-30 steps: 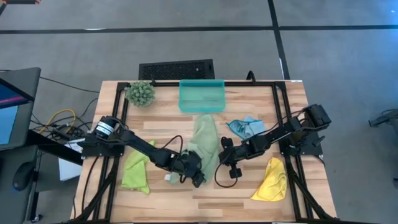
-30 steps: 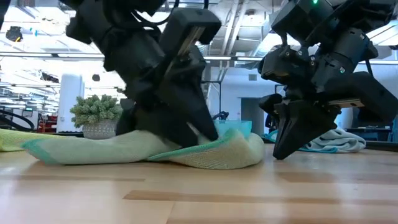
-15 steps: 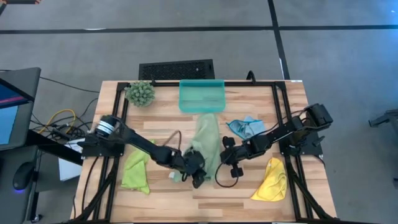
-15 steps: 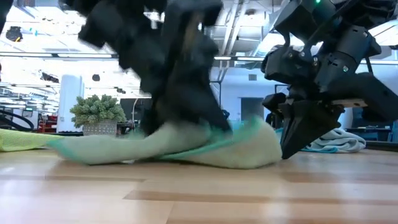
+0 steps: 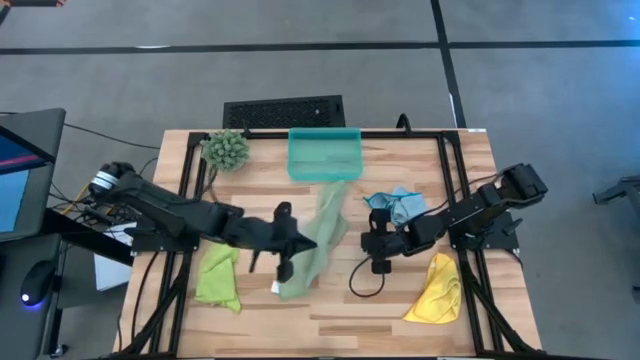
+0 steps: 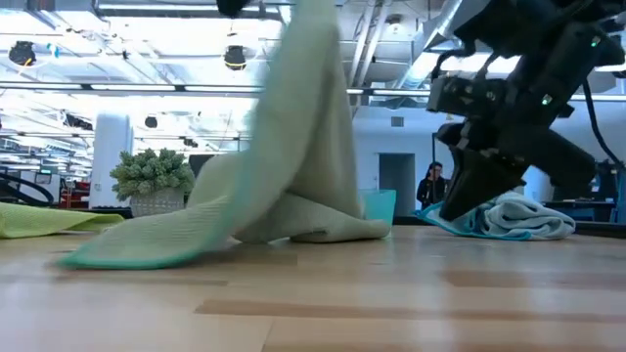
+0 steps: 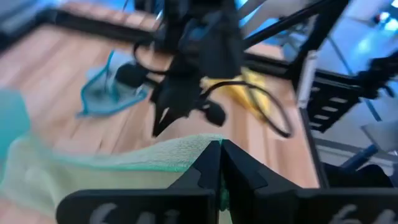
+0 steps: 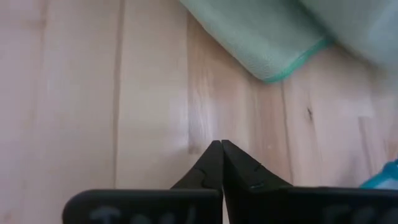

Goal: Fold microfiber towels
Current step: Fold the green towel

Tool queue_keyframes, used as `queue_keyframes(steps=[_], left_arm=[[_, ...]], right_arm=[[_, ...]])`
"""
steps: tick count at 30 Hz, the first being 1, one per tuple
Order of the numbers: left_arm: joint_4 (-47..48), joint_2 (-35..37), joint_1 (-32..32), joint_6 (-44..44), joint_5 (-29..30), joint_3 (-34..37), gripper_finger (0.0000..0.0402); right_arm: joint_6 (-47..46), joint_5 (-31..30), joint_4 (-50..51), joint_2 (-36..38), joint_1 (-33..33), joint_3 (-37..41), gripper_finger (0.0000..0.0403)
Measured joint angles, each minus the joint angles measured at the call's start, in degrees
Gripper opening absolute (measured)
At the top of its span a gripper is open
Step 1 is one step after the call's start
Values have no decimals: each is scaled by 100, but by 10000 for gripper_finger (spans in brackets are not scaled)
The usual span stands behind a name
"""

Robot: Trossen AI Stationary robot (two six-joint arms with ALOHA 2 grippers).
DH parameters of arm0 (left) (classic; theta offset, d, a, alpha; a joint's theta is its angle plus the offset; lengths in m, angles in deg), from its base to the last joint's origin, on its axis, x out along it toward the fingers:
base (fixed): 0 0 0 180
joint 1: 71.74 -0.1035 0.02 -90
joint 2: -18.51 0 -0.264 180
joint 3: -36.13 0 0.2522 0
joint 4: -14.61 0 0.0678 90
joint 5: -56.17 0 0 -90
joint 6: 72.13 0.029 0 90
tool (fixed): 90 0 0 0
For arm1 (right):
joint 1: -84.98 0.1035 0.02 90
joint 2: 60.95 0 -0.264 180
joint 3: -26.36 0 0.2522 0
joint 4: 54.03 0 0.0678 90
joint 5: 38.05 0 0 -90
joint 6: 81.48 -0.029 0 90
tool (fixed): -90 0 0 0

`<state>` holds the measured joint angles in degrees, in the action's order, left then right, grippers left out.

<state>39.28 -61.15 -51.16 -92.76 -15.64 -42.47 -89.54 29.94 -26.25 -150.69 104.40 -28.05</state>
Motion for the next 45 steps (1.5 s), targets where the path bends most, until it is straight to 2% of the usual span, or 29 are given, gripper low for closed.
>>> queue_keyframes(steps=[6, 9, 15, 24, 28, 33, 36, 41, 45], left_arm=[[-549, 24, 587, 703, 937, 2, 0], [-756, 7, 771, 966, 1219, 2, 0], [-898, 5, 940, 1142, 1253, 2, 0], [-712, 5, 1089, 1043, 1286, 2, 0], [-612, 5, 1123, 1006, 1394, 2, 0], [-461, 5, 1124, 910, 1412, 2, 0], [-379, 5, 1124, 843, 1419, 24, 0], [-320, 5, 1124, 813, 1419, 31, 0], [-245, 5, 1124, 757, 1540, 31, 0]], right_arm=[[2, -24, -158, 94, 16, 0, 38], [0, -47, -270, 94, -18, 0, 52], [203, -62, -82, 232, -169, -84, 98], [546, -70, 744, 950, -403, -163, 210], [551, -66, 559, 934, -485, 37, 237], [823, 355, 49, 352, -592, 271, 236], [1008, 384, -283, -166, -559, 275, 223], [1387, 253, -1033, -765, -553, 220, 176], [1414, 302, -1200, -786, -555, 241, 131]])
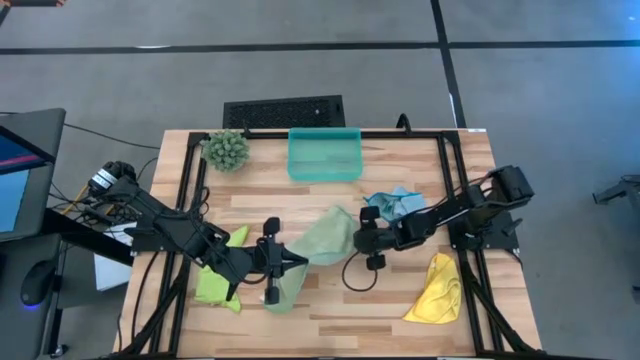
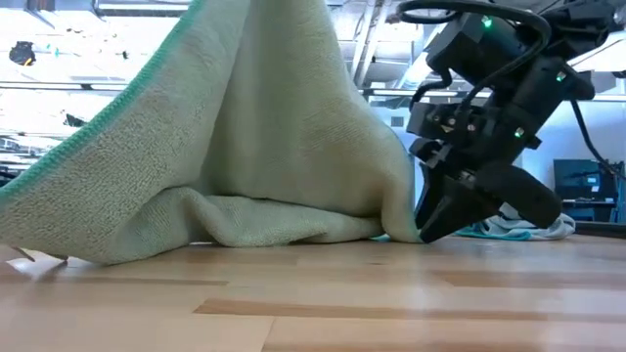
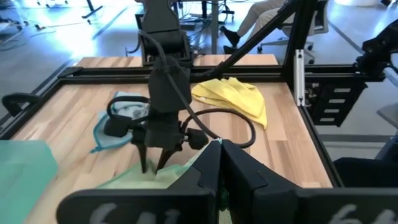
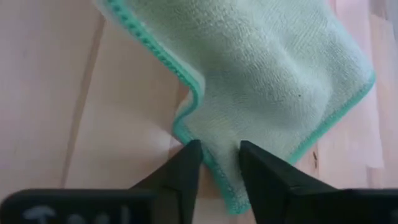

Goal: Fold microfiber towels
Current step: Fold the green towel

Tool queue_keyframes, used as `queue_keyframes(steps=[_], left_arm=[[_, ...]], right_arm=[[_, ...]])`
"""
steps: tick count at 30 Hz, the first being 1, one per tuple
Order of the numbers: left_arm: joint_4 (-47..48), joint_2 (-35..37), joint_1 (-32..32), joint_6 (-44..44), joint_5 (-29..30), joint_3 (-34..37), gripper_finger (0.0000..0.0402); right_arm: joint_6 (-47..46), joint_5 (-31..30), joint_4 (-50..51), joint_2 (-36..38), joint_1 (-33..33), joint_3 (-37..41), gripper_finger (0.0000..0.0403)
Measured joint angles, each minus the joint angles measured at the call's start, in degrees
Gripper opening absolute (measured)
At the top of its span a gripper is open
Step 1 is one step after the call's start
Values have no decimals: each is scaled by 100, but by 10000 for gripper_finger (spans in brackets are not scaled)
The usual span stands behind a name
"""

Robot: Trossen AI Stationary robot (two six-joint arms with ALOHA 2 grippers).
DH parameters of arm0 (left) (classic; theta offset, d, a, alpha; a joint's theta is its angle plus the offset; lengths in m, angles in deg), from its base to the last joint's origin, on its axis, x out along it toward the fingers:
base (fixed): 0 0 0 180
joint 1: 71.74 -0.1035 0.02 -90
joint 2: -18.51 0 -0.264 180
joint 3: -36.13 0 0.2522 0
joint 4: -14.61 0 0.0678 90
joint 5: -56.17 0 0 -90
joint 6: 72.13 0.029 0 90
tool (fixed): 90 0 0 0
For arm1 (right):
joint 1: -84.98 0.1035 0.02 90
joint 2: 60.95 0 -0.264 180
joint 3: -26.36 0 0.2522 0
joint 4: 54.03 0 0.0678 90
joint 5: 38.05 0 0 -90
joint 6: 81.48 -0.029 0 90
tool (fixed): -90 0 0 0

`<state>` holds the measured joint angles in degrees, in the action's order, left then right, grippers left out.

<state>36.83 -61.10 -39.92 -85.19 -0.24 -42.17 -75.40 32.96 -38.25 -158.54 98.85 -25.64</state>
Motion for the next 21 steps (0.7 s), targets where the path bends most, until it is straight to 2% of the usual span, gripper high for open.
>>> queue_keyframes(steps=[8, 10, 14, 17, 21], left_arm=[[41, 0, 86, 41, 243, 2, 0], [106, 0, 182, 152, 458, 2, 0], [307, 0, 415, 317, 1210, 2, 0], [413, 0, 574, 351, 1874, 2, 0], [431, -4, 855, 713, 3231, -108, 0]], right_arm=[[-52, -148, 843, 781, -1, 68, 18], [-286, -156, 1225, 1059, 35, 59, 10], [-861, -193, 1832, 1611, 265, 59, 25], [-1052, -195, 2141, 2019, 626, 59, 18], [-1145, -220, 2187, 2656, 1229, 10, 8]])
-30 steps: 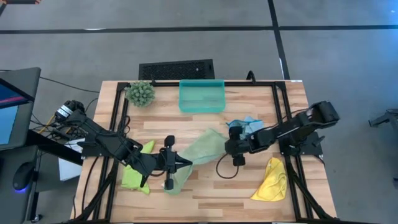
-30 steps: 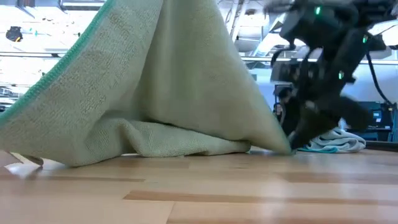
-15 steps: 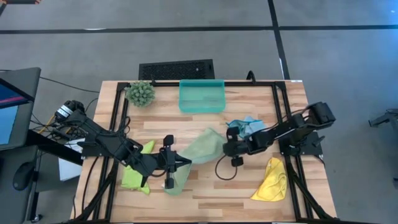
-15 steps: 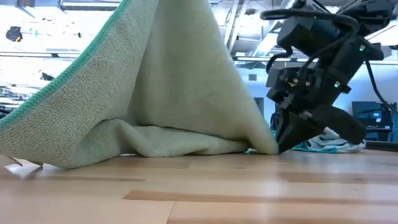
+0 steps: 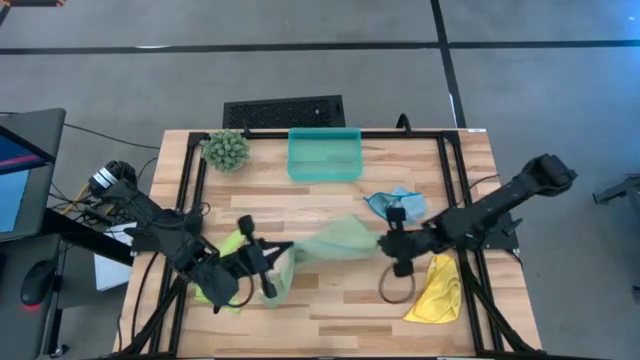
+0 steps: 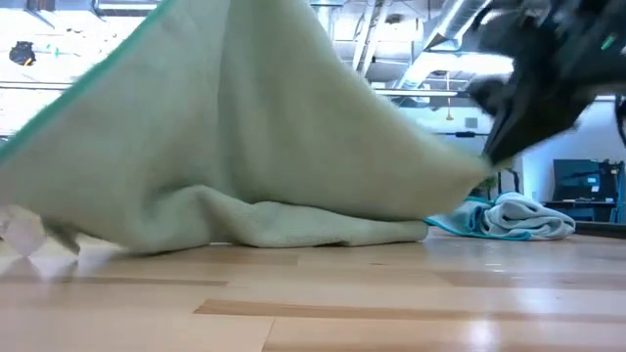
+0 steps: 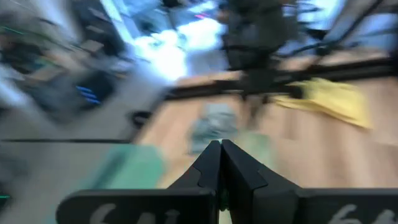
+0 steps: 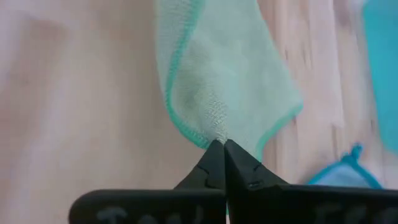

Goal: Fold microfiber towels
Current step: Fold the green towel

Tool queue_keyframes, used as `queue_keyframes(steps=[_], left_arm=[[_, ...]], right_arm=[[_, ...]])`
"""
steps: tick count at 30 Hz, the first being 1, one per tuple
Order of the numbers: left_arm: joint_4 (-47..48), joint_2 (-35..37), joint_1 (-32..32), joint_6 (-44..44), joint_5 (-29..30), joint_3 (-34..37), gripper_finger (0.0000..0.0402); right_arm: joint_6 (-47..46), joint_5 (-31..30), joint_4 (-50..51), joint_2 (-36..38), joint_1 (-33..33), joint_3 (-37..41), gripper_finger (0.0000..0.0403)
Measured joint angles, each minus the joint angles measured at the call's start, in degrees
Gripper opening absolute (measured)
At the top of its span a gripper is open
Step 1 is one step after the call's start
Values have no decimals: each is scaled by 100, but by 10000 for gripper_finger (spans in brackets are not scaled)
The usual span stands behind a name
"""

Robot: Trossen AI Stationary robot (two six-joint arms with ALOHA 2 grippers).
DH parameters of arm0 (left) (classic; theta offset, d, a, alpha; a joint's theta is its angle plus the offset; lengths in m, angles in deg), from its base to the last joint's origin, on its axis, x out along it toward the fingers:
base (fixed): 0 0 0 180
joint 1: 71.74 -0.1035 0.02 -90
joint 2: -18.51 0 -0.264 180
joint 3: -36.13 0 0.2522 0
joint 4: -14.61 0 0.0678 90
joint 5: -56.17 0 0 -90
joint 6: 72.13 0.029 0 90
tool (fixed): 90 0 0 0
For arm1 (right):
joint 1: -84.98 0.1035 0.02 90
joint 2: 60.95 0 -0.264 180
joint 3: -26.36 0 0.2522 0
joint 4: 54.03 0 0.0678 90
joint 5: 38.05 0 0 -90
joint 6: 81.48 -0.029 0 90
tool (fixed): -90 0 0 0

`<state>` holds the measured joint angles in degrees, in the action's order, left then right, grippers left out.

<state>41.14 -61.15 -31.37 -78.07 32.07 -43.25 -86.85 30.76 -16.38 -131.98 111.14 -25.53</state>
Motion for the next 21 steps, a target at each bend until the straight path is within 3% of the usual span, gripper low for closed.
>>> queue_keyframes(steps=[2, 6, 8, 14, 17, 21], left_arm=[[-17, 0, 185, 341, 686, -165, 0], [-22, 0, 533, 1138, 1668, -545, 0], [-36, 4, 629, 1427, 1870, -713, 0], [69, 14, 668, 1948, 2053, -908, 0], [633, 22, 542, 1695, 2047, -906, 0], [2113, 42, 178, 354, 2036, -906, 0]], right_arm=[[-272, -289, 190, 329, 327, -147, 13], [-680, -1622, 743, 932, 1091, -596, 12], [-718, -2177, 794, 1163, 1441, -838, 6], [-528, -3106, 451, 1513, 2203, -1385, 12], [-514, -3536, 496, 1599, 2335, -1515, 13], [-516, -4258, 790, 1745, 2207, -1530, 7]])
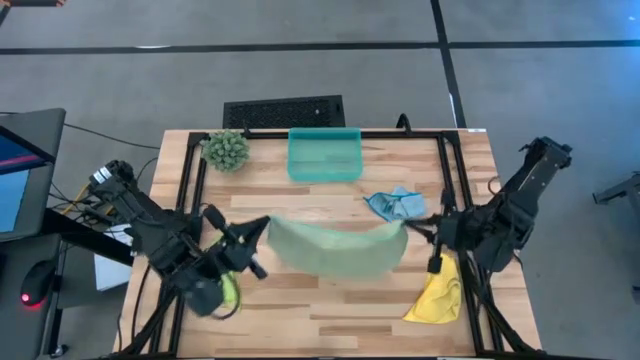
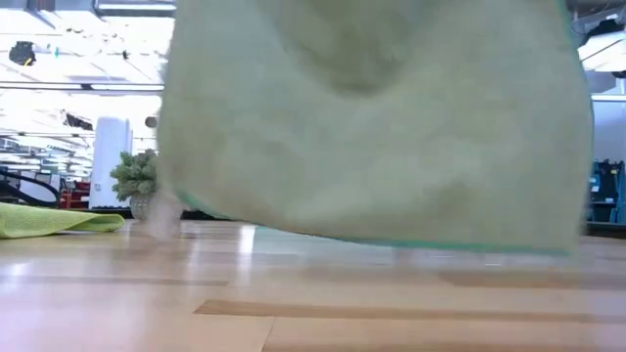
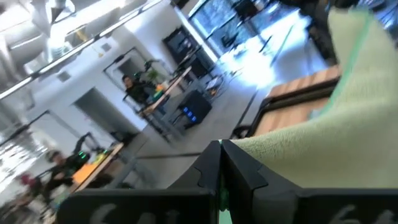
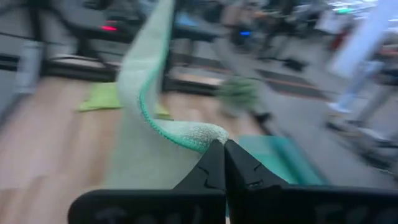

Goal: Fold microfiber towels
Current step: Fold the green towel

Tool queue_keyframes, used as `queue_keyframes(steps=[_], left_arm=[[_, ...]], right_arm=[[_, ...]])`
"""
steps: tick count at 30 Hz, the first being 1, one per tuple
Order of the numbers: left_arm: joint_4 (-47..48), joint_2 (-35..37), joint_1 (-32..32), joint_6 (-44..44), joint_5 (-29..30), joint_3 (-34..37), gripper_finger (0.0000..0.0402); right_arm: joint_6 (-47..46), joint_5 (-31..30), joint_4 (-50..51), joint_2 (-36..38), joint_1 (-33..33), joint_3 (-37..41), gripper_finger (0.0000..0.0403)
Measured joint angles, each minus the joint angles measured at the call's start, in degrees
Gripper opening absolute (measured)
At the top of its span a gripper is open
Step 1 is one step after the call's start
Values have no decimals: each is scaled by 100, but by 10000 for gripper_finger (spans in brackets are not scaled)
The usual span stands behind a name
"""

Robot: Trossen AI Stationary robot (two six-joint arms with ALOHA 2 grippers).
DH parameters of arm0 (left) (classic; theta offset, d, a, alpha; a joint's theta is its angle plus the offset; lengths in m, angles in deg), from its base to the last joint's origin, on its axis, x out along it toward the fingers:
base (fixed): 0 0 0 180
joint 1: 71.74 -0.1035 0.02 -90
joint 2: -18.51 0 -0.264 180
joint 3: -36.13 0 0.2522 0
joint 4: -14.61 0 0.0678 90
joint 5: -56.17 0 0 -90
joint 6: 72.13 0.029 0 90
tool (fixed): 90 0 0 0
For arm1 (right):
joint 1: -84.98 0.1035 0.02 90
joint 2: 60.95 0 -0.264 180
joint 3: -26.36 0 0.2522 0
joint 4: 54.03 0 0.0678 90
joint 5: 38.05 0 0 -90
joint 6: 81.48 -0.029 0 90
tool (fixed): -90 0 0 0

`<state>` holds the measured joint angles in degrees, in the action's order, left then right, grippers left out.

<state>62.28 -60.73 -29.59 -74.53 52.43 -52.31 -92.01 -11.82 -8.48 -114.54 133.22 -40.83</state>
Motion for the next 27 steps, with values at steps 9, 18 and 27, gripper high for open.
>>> queue_keyframes(steps=[9, 18, 27], left_arm=[[2632, 9, -1509, -2334, 212, 4, 0], [2702, 100, -1869, -1608, 306, 6, 0], [2012, 85, -1427, -2841, -3320, 1274, 0]], right_arm=[[557, -858, 382, 125, -1553, 0, 13], [804, -1030, 389, -112, -1945, 117, 12], [-881, 2765, 568, -1301, -1578, 682, 7]])
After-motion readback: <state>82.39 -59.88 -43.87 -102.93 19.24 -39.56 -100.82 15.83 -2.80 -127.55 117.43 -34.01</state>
